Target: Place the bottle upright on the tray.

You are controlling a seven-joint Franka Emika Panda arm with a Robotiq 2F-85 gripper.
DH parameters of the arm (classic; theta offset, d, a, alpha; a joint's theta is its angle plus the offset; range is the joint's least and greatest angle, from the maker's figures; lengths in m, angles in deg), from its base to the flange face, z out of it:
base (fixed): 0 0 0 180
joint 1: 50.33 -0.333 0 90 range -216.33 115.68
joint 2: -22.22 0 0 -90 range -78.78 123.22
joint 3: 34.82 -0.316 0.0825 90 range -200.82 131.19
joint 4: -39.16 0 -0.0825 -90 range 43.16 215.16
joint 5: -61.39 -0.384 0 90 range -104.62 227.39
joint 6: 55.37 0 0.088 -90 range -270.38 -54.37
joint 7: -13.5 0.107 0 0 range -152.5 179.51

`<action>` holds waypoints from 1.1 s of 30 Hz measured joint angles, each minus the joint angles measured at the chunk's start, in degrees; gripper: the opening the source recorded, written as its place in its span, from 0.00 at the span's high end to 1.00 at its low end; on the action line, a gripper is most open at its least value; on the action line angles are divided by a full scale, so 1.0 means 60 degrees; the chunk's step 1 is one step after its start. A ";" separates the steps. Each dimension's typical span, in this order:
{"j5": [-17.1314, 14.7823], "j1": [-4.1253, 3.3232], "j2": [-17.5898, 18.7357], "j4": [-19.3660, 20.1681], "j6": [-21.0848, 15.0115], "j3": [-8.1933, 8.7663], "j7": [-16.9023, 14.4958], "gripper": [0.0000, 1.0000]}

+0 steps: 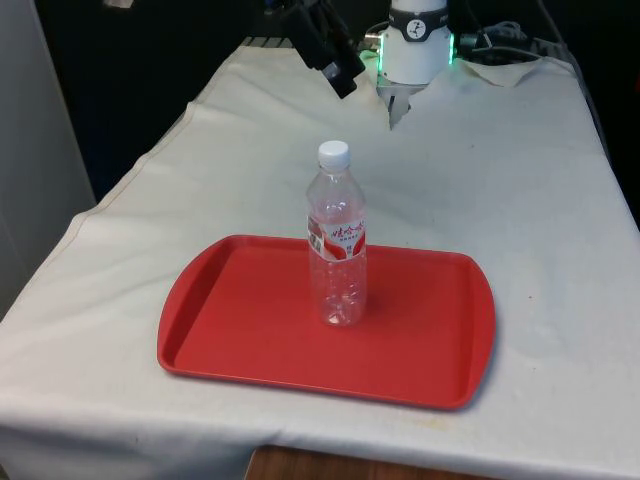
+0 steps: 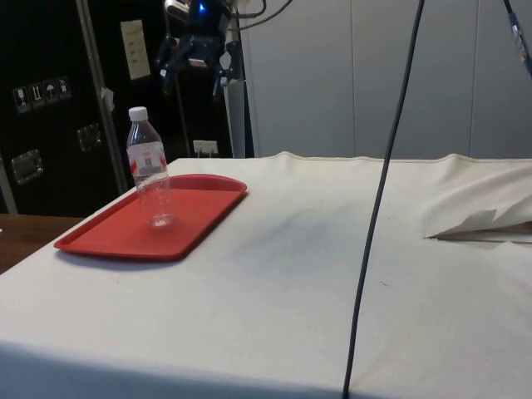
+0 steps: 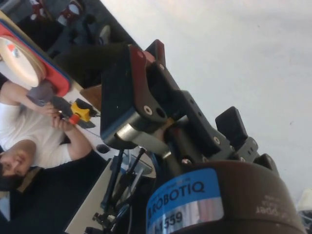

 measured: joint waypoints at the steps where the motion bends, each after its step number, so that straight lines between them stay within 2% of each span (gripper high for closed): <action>1: 0.0067 0.0000 0.0000 0.0000 0.0000 0.0000 0.0000 0.00; 19: 0.1251 -0.0095 -0.0086 0.0057 0.0010 -0.0029 -0.0010 0.00; 33: 0.1776 -0.0153 -0.0372 0.0554 -0.0363 -0.0038 -0.0497 0.00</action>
